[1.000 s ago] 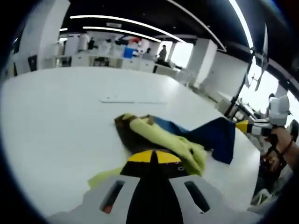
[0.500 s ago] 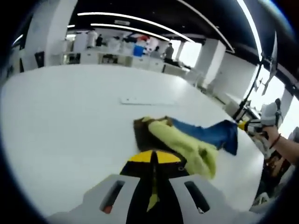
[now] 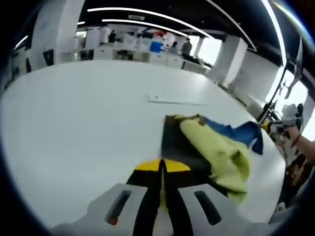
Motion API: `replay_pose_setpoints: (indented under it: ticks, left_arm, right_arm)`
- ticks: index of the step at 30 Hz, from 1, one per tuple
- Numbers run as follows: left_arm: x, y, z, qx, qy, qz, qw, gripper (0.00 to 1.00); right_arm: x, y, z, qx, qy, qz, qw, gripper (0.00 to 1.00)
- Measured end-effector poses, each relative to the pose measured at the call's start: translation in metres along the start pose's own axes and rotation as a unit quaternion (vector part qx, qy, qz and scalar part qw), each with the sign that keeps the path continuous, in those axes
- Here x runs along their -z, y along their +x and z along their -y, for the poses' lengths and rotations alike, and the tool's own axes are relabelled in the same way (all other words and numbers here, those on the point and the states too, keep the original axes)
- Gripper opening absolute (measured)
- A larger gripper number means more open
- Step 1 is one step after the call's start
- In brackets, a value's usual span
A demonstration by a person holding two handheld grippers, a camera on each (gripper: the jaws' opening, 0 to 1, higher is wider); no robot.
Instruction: Fold the garment on the visible template until the final outline fits inside the template.
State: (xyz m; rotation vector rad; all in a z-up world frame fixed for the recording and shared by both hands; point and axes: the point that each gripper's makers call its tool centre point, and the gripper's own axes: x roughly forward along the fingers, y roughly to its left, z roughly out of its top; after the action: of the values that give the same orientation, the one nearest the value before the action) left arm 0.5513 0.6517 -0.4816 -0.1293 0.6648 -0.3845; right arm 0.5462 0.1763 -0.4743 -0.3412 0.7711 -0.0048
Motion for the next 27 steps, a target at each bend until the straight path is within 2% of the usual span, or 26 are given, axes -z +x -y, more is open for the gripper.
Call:
replay_pose_setpoints:
  ticks: [5, 10, 14, 16, 19, 21, 26, 27]
  left_arm:
    - [-0.006, 0.007, -0.014, -0.005, -0.006, -0.003, 1.0, 0.0]
    - [-0.024, 0.02, -0.031, -0.012, 0.007, 0.002, 0.9999, 0.0]
    - [-0.02, 0.024, -0.03, -0.013, 0.022, -0.01, 0.9996, 0.0]
    - [-0.024, 0.031, -0.034, -0.01, 0.032, -0.013, 0.9994, 0.0]
    - [-0.029, 0.04, -0.04, -0.006, 0.031, -0.016, 0.9994, 0.0]
    - [-0.024, 0.035, -0.036, -0.007, 0.031, -0.018, 0.9993, 0.0]
    - [-0.028, 0.041, -0.043, -0.01, 0.032, -0.022, 0.9992, 0.0]
    - [-0.03, 0.044, -0.046, -0.01, 0.031, -0.022, 0.9992, 0.0]
  right_arm:
    - [0.0, 0.009, 0.01, 0.001, 0.002, -0.008, 1.0, 0.0]
    - [0.001, 0.015, 0.018, 0.004, 0.005, -0.014, 0.9999, 0.0]
    - [0.002, 0.016, 0.02, 0.005, 0.009, -0.017, 0.9998, 0.0]
    - [0.0, 0.025, 0.027, 0.005, 0.013, -0.018, 0.9997, 0.0]
    - [-0.003, 0.036, 0.037, 0.012, 0.02, -0.021, 0.9995, 0.0]
    - [-0.002, 0.035, 0.039, 0.017, 0.031, -0.022, 0.9992, 0.0]
    - [-0.006, 0.045, 0.046, 0.021, 0.033, -0.026, 0.9989, 0.0]
    - [-0.004, 0.041, 0.043, 0.021, 0.033, -0.026, 0.9989, 0.0]
